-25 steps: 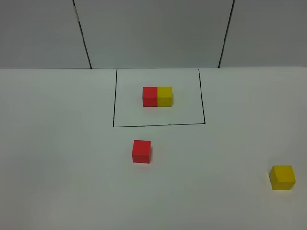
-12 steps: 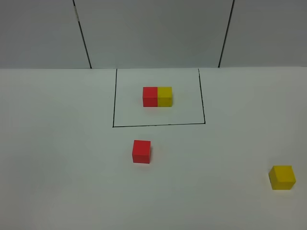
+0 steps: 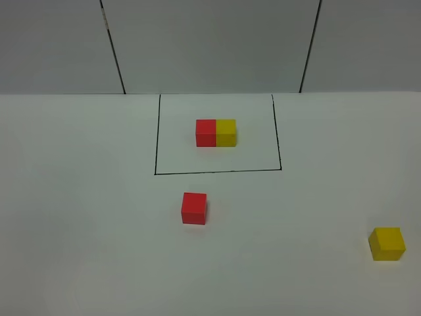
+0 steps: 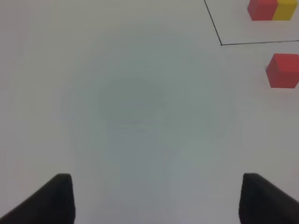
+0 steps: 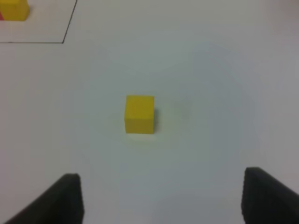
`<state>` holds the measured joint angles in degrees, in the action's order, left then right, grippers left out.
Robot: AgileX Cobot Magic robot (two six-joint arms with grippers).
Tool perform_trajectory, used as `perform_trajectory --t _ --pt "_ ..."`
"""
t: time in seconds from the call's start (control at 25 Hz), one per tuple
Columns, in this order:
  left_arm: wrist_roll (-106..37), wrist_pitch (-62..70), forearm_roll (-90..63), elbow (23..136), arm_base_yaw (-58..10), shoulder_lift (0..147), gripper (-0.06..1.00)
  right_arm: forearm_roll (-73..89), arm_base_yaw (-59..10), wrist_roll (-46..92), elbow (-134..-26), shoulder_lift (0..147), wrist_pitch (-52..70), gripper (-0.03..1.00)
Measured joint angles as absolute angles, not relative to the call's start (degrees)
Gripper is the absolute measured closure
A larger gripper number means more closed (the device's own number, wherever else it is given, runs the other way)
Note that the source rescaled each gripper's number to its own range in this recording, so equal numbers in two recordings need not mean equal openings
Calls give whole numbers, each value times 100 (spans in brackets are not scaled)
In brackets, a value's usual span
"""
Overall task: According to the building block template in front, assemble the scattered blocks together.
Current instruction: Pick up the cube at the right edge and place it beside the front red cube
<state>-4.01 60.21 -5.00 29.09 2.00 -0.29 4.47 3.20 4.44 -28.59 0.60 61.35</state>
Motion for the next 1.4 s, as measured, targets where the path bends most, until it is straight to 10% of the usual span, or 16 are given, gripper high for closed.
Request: perform_trajectory --t 0.64,0.96,1.4 --pt "-401 6021 -500 2909 200 -29 32 303 320 -357 -2992 452 6342 33" --pt "-401 6021 -500 2909 200 -29 32 1032 320 407 -3594 3280 5906 0" --pt "-401 6021 -500 2908 200 -29 32 1673 320 1497 -4388 7730 4170 -3"
